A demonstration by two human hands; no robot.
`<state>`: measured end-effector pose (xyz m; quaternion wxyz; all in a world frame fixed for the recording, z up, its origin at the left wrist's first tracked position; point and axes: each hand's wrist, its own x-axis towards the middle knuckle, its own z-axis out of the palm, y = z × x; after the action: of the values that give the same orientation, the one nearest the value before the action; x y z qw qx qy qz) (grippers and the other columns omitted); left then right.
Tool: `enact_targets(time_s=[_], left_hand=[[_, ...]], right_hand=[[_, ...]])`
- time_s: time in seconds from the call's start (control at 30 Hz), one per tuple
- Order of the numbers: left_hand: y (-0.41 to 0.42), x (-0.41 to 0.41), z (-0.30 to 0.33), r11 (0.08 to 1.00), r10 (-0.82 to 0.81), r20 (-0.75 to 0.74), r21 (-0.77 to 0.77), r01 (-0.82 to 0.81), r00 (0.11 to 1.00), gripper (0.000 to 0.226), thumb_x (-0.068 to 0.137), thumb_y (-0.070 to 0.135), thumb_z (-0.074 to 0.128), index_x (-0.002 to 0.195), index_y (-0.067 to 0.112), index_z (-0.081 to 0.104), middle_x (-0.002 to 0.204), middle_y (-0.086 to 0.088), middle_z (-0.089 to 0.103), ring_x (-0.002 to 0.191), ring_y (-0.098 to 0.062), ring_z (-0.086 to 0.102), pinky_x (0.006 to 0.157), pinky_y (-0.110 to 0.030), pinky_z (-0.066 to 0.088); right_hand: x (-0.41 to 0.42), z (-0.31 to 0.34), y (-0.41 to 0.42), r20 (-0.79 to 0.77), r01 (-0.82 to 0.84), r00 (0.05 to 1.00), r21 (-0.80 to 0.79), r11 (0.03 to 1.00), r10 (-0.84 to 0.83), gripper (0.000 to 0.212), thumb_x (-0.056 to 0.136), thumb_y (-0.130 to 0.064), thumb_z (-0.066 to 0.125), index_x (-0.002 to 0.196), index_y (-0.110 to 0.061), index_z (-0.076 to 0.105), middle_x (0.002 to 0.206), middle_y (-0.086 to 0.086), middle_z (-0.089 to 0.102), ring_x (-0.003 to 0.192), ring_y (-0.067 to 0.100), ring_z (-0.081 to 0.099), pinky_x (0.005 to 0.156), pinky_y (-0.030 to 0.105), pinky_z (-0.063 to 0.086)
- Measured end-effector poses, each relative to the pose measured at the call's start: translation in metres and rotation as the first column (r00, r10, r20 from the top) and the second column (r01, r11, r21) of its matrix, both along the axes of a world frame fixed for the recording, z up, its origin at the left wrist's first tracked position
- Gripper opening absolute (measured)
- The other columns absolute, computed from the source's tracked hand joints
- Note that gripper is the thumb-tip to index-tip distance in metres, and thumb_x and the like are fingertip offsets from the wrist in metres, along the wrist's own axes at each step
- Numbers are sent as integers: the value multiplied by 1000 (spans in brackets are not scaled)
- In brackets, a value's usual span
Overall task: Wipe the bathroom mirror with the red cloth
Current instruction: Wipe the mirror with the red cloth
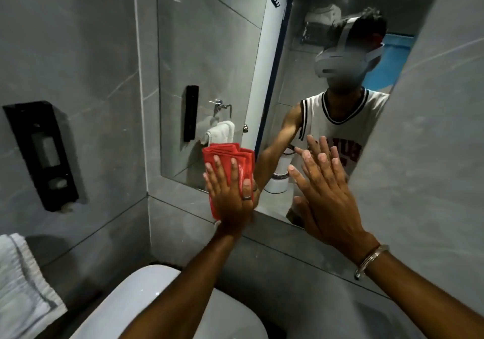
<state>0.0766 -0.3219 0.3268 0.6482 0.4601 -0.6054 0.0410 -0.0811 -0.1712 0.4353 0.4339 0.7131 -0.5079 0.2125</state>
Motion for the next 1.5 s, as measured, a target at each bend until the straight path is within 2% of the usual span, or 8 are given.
enact_targets(time_s=[0.23,0.37,0.57,0.7,0.93,1.07,1.23,1.5], left_hand=[[70,-102,-3,994,-80,56,-66,84,995,65,106,49,25,163,24,8,172,-10,-1,158,-38,6,127,-57,10],[107,-147,1,988,-140,121,-55,148,983,64,107,49,26,163,24,9,173,-9,-3,159,-36,3,127,-59,12],[116,-149,37,989,-141,152,-28,146,978,66,106,47,33,163,28,7,172,-10,-4,158,-40,5,124,-64,16],[102,-150,145,985,-124,214,-94,147,969,67,106,54,25,163,26,3,172,-9,-7,159,-36,-1,128,-58,1],[91,-148,376,952,-70,214,-277,129,974,68,106,51,23,163,23,0,172,-11,-5,159,-34,-8,127,-59,-1],[96,-146,463,963,-46,213,-252,101,976,69,107,51,25,163,22,-3,172,-9,-11,158,-32,-14,126,-57,-4],[81,-132,464,942,-2,332,-316,112,943,68,107,54,23,163,24,-2,172,-7,-12,158,-29,-17,127,-55,-3],[40,-86,412,903,20,424,-395,166,905,66,106,52,24,164,27,6,173,-5,-7,159,-25,-13,129,-51,-6]], right_hand=[[-71,-5,41,63,132,990,-53,990,-129,60,106,-41,32,159,-16,25,169,13,11,162,26,-9,132,46,-6],[-101,-7,69,82,196,978,-64,978,-191,59,107,-44,23,160,-16,20,167,15,18,162,26,-10,132,47,-5],[-124,32,85,161,253,958,-99,962,-236,67,101,-43,36,161,-16,22,170,14,13,161,24,-13,130,50,-4],[-122,88,72,216,232,956,-147,961,-198,70,102,-44,35,163,-19,15,173,11,3,161,26,-10,130,49,-6],[-106,208,48,248,182,963,-308,934,-106,67,104,-46,29,165,-29,7,175,3,-7,162,22,-11,131,43,-10],[-101,264,39,258,179,963,-382,907,-81,65,105,-51,23,165,-28,10,174,1,-10,161,21,-15,131,44,-9],[-90,290,24,218,155,974,-418,895,-67,67,104,-49,25,165,-23,12,172,4,-11,159,20,-19,130,43,-13],[-64,255,13,271,143,961,-315,938,-56,68,103,-48,27,165,-29,4,174,1,-13,161,21,-16,131,51,-4]])
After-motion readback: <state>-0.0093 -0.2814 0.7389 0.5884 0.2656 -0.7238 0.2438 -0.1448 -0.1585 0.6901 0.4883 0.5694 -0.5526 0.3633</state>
